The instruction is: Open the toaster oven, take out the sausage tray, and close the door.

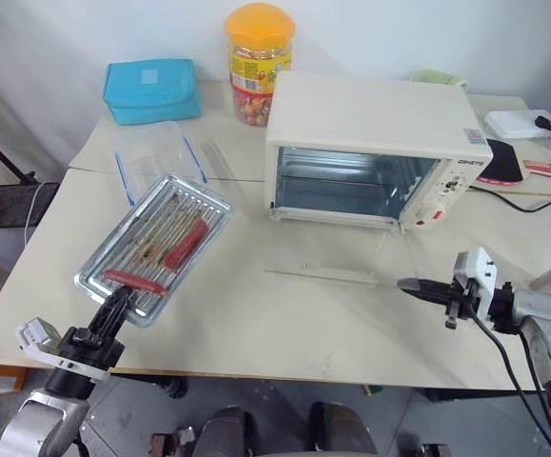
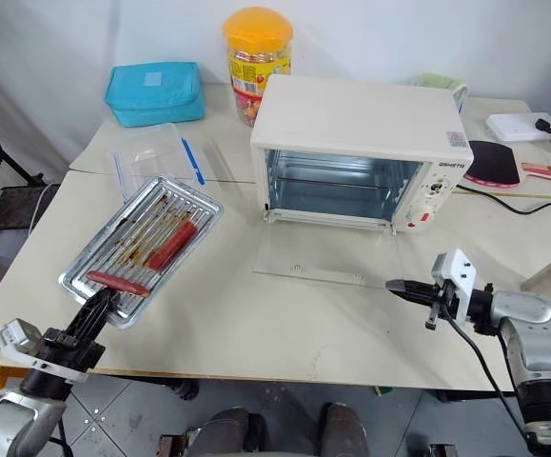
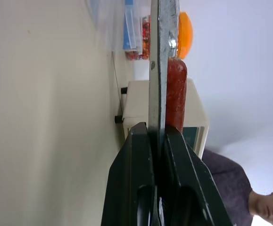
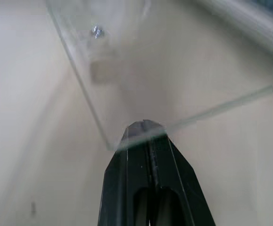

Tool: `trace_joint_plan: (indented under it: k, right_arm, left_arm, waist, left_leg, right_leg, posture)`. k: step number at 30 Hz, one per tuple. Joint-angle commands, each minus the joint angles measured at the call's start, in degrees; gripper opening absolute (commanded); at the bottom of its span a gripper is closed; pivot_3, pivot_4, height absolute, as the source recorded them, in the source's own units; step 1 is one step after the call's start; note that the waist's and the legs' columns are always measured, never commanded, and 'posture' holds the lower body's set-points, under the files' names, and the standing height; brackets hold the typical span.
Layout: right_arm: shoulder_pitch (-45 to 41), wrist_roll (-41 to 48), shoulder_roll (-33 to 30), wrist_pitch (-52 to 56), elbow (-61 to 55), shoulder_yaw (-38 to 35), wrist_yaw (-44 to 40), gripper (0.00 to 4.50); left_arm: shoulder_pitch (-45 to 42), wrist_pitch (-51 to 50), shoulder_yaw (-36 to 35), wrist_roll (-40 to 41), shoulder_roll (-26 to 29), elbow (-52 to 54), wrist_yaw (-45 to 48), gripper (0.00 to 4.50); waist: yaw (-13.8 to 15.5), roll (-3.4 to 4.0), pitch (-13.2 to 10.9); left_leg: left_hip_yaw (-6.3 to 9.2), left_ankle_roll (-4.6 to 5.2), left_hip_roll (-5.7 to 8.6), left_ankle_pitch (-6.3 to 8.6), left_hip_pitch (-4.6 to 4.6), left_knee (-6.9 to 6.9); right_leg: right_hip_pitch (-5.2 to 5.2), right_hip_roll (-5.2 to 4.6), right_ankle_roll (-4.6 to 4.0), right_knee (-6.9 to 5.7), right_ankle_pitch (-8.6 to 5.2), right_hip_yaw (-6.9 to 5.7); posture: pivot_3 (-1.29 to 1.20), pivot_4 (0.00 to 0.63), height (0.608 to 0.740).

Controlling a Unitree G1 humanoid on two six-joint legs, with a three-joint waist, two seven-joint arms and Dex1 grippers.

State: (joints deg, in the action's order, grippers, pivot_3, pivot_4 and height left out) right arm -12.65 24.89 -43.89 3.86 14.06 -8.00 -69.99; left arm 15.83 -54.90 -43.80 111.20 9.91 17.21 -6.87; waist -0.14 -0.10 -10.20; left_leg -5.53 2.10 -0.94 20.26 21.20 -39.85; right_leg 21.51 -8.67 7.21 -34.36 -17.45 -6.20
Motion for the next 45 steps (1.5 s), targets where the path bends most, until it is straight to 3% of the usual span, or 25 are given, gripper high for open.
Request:
trace_joint_plan:
  k: [1, 10, 14, 17, 19, 24, 27, 35, 36, 37, 38, 45]
  right_arm:
    - [-1.6, 7.4, 2.21, 1.73, -5.13, -6.51, 2.06, 0.02]
    - [-7.12, 20.71, 4.64, 13.31, -14.5, -15.87, 12.36, 0.02]
    - [-4.36, 21.64, 3.28, 16.07, -18.89, -16.67, 13.07, 0.02]
    - [2.62, 19.08, 1.31, 14.11, -23.69, -17.14, 9.45, 0.56]
    - [7.69, 17.35, 0.27, 11.72, -25.64, -18.18, 6.72, 1.17]
    - [21.54, 13.28, 0.9, 5.05, -29.16, -22.24, 2.34, 3.0]
    - [27.6, 16.64, 4.2, 1.59, -31.03, -25.29, -1.14, 4.02]
    - [38.23, 21.17, 5.71, 3.06, -36.57, -30.01, -1.55, 4.02]
    - [39.23, 21.13, 6.06, 2.55, -37.29, -30.77, -1.41, 4.02]
    - [40.54, 21.69, 6.27, 2.89, -38.1, -31.49, -1.28, 4.38]
    - [41.51, 22.1, 6.43, 3.21, -38.72, -31.93, -1.2, 4.47]
    - [47.35, 21.21, 8.88, 1.31, -40.34, -34.78, -0.96, 4.47]
  left_arm:
    - [1.18, 0.41, 0.31, 1.8, -0.12, 2.45, 0.25, 0.0]
    - [0.79, -1.55, 1.94, 1.8, 2.88, 1.09, 0.99, 0.0]
    - [-0.16, -4.49, 3.58, 1.8, 6.55, -1.13, 2.55, 0.0]
    - [-2.05, -8.54, 6.64, 1.8, 12.73, -4.51, 4.33, 0.0]
    - [-4.46, -10.81, 9.03, 1.8, 16.47, -7.12, 5.27, 0.0]
    - [-14.19, -16.32, 17.23, 1.8, 22.98, -14.72, 6.55, 0.0]
    - [-23.06, -19.92, 23.84, 1.8, 24.9, -21.54, 6.62, 0.0]
    - [-43.13, -24.43, 38.05, -2.65, 23.4, -36.76, 6.49, 0.0]
    - [-45.72, -24.98, 39.3, -5.2, 22.19, -38.37, 7.58, 0.0]
    - [-47.97, -25.41, 40.23, -7.68, 21.0, -39.78, 8.72, 0.0]
    - [-49.39, -25.85, 40.66, -9.6, 20.26, -40.75, 9.75, 0.0]
    - [-54.72, -25.53, 43.9, -26.61, 13.88, -43.62, 14.02, 0.0]
  waist:
    - [0.02, 0.0, 0.0]
    - [0.05, 0.03, -0.01]
    - [0.21, 0.03, -0.01]
    - [0.67, 0.05, 0.0]
    - [1.12, 0.08, 0.01]
    - [1.84, 0.1, 0.02]
    - [1.72, 0.11, 0.02]
    - [1.42, 0.13, 0.03]
    - [1.55, 0.14, 0.03]
    - [1.58, 0.13, 0.03]
    - [1.62, 0.13, 0.03]
    - [1.84, 0.13, 0.03]
  left_leg:
    - [0.0, -0.01, -0.01, 0.02, 0.01, 0.01]
    - [0.02, -0.03, -0.04, 0.17, 0.07, 0.1]
    - [0.04, -0.03, -0.05, 0.16, 0.07, 0.25]
    - [0.05, 0.01, 0.03, 0.14, 0.08, 0.39]
    - [0.02, 0.07, 0.11, 0.13, 0.08, 0.48]
    - [-0.11, 0.26, 0.25, 0.05, 0.03, 0.53]
    - [-0.19, 0.26, 0.31, 0.02, -0.01, 0.53]
    - [-0.39, 0.17, 0.23, -0.08, -0.14, 0.6]
    - [-0.39, 0.16, 0.22, -0.09, -0.14, 0.6]
    - [-0.4, 0.16, 0.25, -0.09, -0.13, 0.61]
    - [-0.42, 0.16, 0.25, -0.1, -0.14, 0.61]
    - [-0.44, 0.16, 0.27, -0.09, -0.08, 0.73]
  right_leg:
    - [0.01, 0.01, 0.0, 0.03, 0.0, 0.0]
    - [0.03, 0.01, 0.0, 0.23, 0.0, -0.02]
    - [0.05, 0.04, -0.02, 0.27, -0.01, -0.05]
    - [0.05, 0.1, -0.02, 0.17, -0.01, -0.05]
    - [0.06, 0.23, -0.02, 0.17, -0.01, -0.06]
    - [-0.01, 0.27, 0.09, 0.24, 0.05, -0.02]
    - [-0.01, 0.27, 0.17, 0.21, 0.09, -0.04]
    - [0.07, 0.43, 0.31, 0.18, 0.17, -0.03]
    - [0.07, 0.45, 0.31, 0.18, 0.17, -0.02]
    - [0.07, 0.45, 0.31, 0.17, 0.17, -0.03]
    - [0.07, 0.46, 0.33, 0.19, 0.17, -0.03]
    - [0.08, 0.56, 0.35, 0.39, 0.19, -0.03]
  posture:
    - [0.0, 0.15, 0.74]
    - [0.0, 0.15, 0.74]
    - [0.0, 0.15, 0.74]
    - [0.0, 0.15, 0.74]
    - [0.0, 0.15, 0.74]
    - [0.0, 0.15, 0.74]
    - [0.0, 0.15, 0.74]
    - [0.0, 0.15, 0.74]
    - [0.0, 0.15, 0.74]
    - [0.0, 0.15, 0.74]
    - [0.0, 0.15, 0.74]
    - [0.0, 0.15, 0.74]
